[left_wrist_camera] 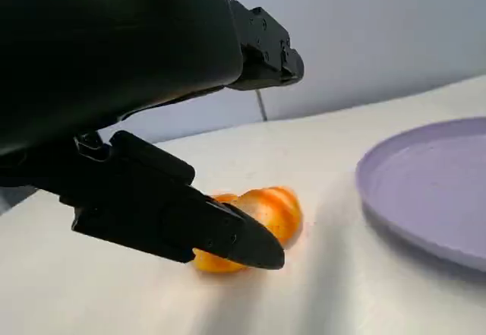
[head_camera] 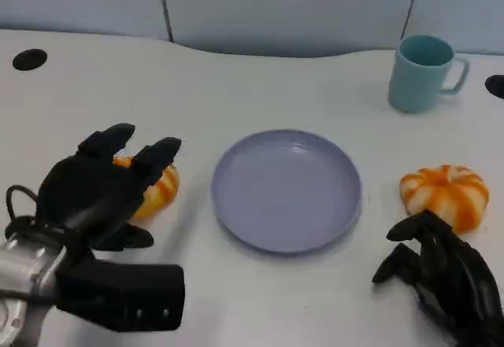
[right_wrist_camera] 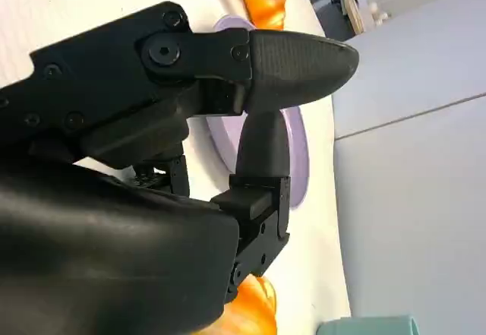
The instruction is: Grasp the bread from the table and place it into the plate.
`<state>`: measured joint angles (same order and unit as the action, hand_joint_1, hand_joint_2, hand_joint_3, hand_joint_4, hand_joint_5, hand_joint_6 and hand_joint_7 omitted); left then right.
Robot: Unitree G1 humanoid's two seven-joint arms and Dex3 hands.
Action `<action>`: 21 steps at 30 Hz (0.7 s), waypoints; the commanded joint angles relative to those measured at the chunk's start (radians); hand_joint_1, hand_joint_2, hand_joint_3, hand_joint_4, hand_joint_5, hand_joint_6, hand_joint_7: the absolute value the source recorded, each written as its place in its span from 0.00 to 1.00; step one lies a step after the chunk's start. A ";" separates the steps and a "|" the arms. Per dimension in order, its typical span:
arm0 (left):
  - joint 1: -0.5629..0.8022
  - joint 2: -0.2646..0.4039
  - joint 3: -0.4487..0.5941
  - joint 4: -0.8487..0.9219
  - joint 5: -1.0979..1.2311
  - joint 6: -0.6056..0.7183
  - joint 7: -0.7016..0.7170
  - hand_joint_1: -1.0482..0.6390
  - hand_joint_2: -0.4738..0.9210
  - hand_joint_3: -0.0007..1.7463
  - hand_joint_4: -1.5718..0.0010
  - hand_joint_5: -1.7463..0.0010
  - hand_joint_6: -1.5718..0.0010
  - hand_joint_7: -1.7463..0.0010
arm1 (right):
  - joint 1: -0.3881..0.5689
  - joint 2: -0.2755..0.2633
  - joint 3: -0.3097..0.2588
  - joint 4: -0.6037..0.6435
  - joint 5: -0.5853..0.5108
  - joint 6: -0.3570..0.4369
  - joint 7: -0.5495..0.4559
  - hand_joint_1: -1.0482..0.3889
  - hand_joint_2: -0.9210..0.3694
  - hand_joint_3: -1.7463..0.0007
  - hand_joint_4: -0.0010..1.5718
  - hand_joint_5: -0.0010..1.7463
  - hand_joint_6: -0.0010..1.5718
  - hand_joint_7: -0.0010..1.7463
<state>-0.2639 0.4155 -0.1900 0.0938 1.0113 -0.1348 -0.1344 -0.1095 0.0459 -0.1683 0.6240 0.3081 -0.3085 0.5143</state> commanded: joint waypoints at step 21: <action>-0.417 -0.036 -0.246 0.598 -0.062 0.156 -0.035 0.28 0.87 0.00 1.00 1.00 1.00 1.00 | 0.018 -0.004 -0.005 -0.022 0.021 0.008 0.020 0.39 0.00 0.72 0.31 1.00 0.26 0.90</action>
<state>-0.6394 0.3819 -0.4206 0.6253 0.9649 0.0149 -0.1923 -0.0995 0.0528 -0.1701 0.6071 0.3256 -0.3001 0.5370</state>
